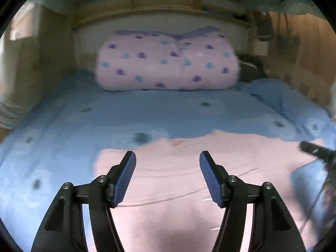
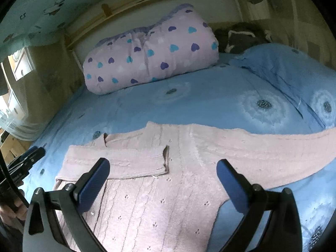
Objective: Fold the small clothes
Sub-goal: 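Open the left tool and release the folded sleeve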
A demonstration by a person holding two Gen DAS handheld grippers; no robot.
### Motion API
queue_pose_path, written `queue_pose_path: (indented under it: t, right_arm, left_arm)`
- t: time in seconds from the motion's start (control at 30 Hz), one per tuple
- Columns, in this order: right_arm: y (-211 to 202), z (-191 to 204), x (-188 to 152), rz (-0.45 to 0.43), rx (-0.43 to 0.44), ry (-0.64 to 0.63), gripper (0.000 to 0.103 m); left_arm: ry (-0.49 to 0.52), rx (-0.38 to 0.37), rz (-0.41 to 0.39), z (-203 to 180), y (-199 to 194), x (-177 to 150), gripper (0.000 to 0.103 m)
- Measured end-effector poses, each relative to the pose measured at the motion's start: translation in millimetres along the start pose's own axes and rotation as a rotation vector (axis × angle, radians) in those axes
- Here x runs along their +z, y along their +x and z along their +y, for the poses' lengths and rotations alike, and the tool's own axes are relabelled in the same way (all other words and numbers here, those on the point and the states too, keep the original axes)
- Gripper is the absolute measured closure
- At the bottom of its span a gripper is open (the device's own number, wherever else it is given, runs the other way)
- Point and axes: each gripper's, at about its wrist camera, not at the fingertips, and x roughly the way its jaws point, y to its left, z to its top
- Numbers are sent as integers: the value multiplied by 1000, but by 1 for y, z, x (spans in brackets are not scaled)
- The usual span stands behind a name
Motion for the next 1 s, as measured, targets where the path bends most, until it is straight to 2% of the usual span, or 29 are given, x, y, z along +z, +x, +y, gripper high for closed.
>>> queue_pose_path:
  t: [0.07, 0.2, 0.33, 0.43, 0.5, 0.57, 0.63, 0.73, 0.83, 1.0]
  right_arm:
    - [1, 1, -3, 2, 16, 13, 0]
    - [4, 0, -7, 11, 26, 27, 0]
    - [1, -5, -7, 5, -3, 6, 0]
    - [-9, -21, -7, 8, -26, -9, 0]
    - [-22, -39, -7, 35, -53, -44, 0]
    - [-41, -65, -8, 14, -114, -71, 0]
    - [-62, -108, -9, -9, -188, -53, 0]
    - [-82, -189, -16, -6, -278, 117, 0]
    - [-98, -271, -29, -24, -288, 360, 0]
    - [-111, -357, -41, -135, -239, 562, 0]
  left_arm:
    - [-27, 44, -8, 18, -4, -8, 43]
    - [-87, 1, 38, 26, 2, -8, 43]
    - [-83, -16, 61, 19, 4, -8, 43]
    - [-84, -29, 84, 15, 3, -10, 43]
    - [-84, -8, 77, 14, -1, -9, 43]
    - [-88, 0, 71, 14, -3, -7, 43]
    - [-105, 2, 65, 16, -6, -6, 43]
    - [-129, 21, 70, 23, -12, -12, 43]
    - [-144, 36, 77, 31, -20, -20, 43]
    - [-153, 71, 64, 40, -22, -20, 43]
